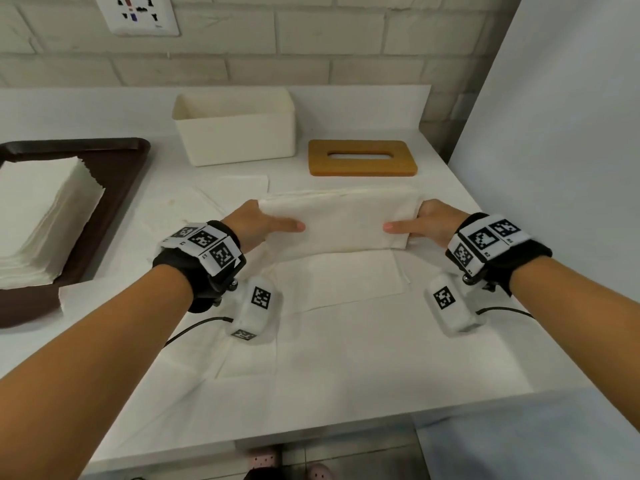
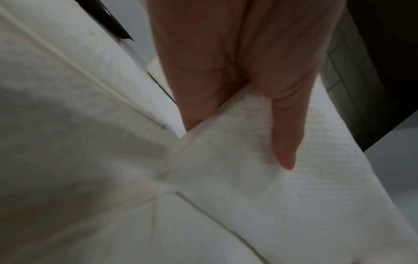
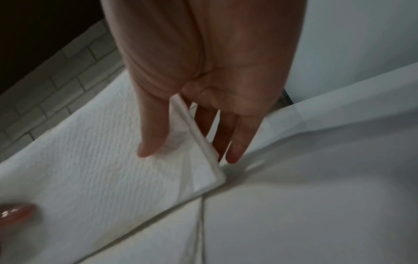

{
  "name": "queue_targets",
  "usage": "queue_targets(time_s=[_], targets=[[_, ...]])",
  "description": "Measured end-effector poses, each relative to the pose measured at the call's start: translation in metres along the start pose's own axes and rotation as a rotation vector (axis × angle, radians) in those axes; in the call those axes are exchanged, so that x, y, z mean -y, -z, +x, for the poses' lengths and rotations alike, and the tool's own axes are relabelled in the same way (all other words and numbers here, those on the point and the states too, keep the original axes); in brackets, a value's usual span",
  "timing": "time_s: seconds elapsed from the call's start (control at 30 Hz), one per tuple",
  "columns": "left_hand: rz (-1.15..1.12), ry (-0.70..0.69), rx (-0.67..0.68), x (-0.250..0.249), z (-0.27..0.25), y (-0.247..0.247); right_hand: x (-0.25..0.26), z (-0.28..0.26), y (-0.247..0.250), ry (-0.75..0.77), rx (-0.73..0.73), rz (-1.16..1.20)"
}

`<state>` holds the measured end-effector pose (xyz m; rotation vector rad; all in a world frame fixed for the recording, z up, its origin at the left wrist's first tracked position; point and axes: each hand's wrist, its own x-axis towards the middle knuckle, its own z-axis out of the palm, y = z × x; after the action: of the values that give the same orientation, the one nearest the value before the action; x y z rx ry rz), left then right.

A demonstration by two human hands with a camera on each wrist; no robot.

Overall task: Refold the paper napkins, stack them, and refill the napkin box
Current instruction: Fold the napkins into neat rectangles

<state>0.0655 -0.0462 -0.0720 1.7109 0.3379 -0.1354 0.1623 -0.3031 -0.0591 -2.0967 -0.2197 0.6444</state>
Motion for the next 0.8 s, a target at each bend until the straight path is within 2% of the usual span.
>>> queue_targets(time_s=[0.13, 0.23, 0.4, 0.53, 0.7, 0.8], targets=[[-0.117, -0.092, -0.049, -0.012, 0.003, 0.001, 0.01, 0.0, 0.005, 0.109, -0.057, 0.047], [-0.092, -0.118, 0.005, -0.009, 0.006, 0.003, 0.006, 0.003, 0.007, 0.114, -0.007, -0.002], [-0.041, -0.048, 0.022, 0.001, 0.01, 0.003, -0.001, 0.008, 0.008, 0.089, 0.033, -0.126], [0.143, -0.001, 0.016, 0.001, 0.014, -0.003, 0.0, 0.014, 0.004, 0.045, -0.024, -0.086], [0.037, -0.05, -0.07, -0.009, 0.02, 0.003, 0.015, 0.02, 0.011, 0.094, -0.066, 0.027], [0.017, -0.009, -0.011, -0.009, 0.022, 0.004, 0.011, 0.025, 0.012, 0.05, -0.039, -0.063]])
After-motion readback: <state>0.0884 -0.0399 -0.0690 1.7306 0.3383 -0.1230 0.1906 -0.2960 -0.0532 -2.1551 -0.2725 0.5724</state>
